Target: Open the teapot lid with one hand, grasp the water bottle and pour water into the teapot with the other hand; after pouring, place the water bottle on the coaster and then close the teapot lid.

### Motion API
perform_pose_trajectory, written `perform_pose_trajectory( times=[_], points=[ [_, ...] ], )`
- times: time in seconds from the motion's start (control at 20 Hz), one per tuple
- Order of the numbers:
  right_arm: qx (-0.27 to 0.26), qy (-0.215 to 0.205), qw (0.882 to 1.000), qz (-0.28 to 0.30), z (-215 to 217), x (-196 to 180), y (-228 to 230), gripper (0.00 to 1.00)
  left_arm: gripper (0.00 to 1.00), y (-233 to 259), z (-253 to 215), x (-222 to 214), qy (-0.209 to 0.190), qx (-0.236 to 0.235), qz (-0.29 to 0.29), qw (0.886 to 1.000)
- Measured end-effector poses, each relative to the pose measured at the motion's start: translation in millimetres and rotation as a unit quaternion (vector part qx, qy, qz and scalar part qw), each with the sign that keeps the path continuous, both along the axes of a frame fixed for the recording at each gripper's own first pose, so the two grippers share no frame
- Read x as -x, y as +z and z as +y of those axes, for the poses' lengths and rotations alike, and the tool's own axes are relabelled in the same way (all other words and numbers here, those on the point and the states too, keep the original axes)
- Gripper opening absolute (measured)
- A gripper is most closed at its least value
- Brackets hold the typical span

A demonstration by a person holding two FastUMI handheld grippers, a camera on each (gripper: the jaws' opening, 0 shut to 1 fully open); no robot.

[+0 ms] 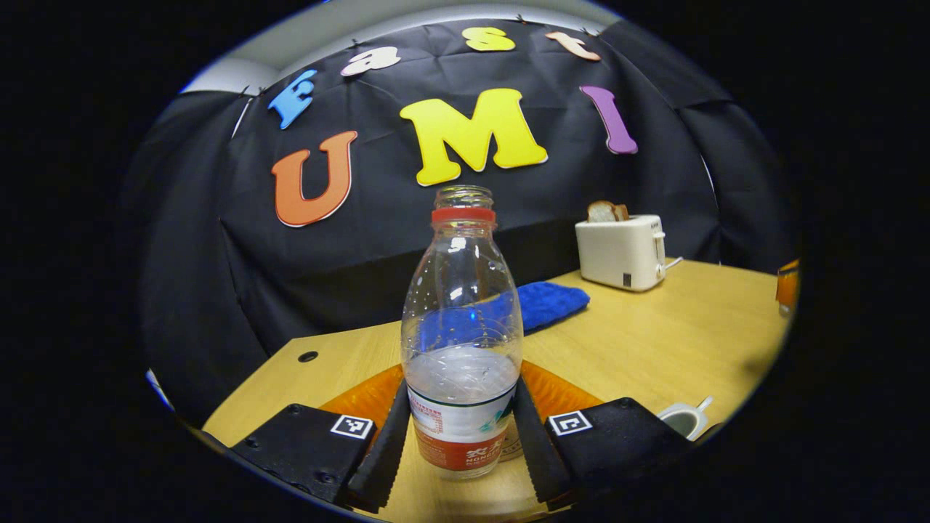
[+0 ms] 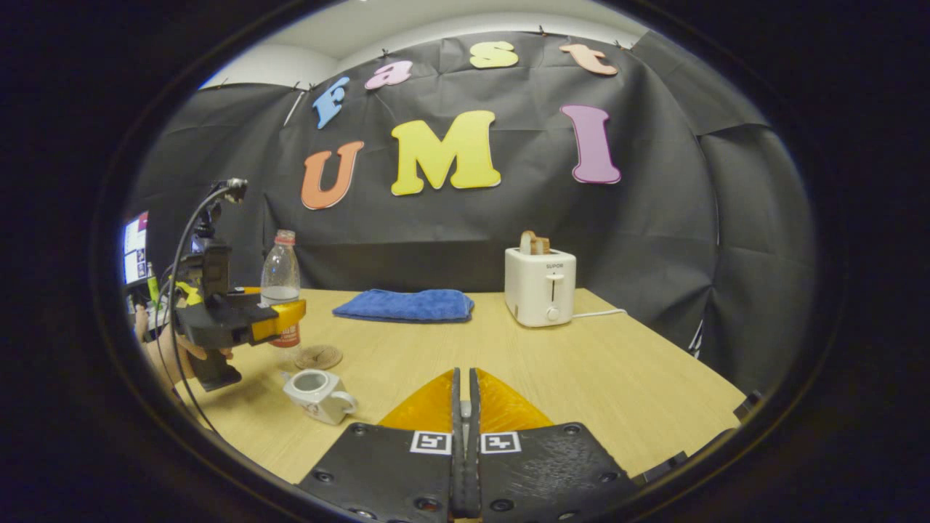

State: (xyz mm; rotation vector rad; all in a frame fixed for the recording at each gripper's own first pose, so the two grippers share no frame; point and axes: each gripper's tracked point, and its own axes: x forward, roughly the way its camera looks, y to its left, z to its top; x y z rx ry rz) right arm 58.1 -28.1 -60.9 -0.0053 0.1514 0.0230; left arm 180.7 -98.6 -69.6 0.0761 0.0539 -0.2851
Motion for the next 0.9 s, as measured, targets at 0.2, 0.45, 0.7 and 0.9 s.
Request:
perform_pose_trajectory(
  times=[0.2,0.45,0.7,0.9],
  points=[
    [0.0,0.002,1.0,0.005,3,-3,-7,0.0,0.74,4,-11,-8,0.005,0.049,-0.004,0.999],
    [0.003,0.001,1.0,0.011,4,-6,-11,0.0,0.76,-1,-17,-23,0.005,0.064,0.003,0.998],
    [0.003,0.0,1.0,0.014,3,-9,-17,0.0,0.77,-6,-22,-24,-0.003,0.076,0.009,0.997],
    [0.002,-0.003,1.0,0.022,1,-11,-22,0.0,0.79,-10,-25,-26,-0.002,0.08,0.015,0.997]
  ],
)
